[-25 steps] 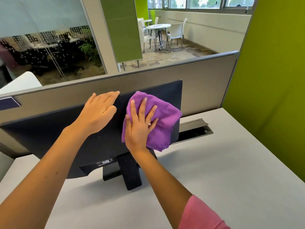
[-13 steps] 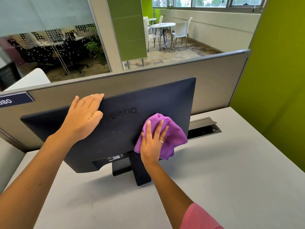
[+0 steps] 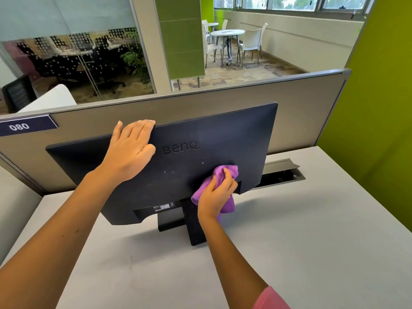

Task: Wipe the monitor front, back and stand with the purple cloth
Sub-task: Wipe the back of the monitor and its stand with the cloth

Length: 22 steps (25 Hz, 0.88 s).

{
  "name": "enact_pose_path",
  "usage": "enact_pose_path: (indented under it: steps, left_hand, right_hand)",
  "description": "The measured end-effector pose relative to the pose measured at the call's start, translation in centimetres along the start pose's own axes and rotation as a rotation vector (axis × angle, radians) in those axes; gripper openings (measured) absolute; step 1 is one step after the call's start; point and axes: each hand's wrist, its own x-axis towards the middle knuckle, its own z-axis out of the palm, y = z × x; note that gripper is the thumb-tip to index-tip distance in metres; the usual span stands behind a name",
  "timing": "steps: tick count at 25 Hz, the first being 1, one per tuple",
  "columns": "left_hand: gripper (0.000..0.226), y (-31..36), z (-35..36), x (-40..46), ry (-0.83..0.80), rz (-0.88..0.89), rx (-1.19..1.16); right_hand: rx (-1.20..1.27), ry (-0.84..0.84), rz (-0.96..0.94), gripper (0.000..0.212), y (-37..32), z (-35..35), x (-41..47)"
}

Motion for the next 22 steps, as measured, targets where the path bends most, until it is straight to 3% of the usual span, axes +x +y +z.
enact_pose_path:
  steps: [4, 10, 14, 17, 20, 22]
  left_hand:
    - [0.065, -0.1, -0.1, 0.0, -0.005, -0.005, -0.003]
    - [0.066, -0.3, 0.0, 0.1, -0.018, -0.026, -0.031]
    - [0.066, -0.3, 0.1, 0.3, -0.013, -0.020, -0.039]
    - [0.064, 0.0, 0.0, 0.3, -0.008, -0.016, -0.045]
    - [0.065, -0.1, -0.1, 0.3, -0.023, -0.024, -0.047]
    - [0.065, -0.1, 0.0, 0.3, -0.037, -0.032, -0.046]
  right_hand:
    - [0.180, 0.027, -0.059, 0.033, -4.9, -0.1, 2.0]
    - [-0.082, -0.251, -0.807, 0.026, -8.7, 2.0, 1.7]
    - [-0.174, -0.407, -1.059, 0.026, -5.7, 0.6, 1.5]
    - [-0.154, -0.478, -0.932, 0.023, -2.8, -1.6, 3.6]
    - [-0.177, -0.229, -0.733, 0.023, -2.8, -2.7, 6.5]
    - [-0.192, -0.105, -0.712, 0.027, -4.3, -2.0, 7.8]
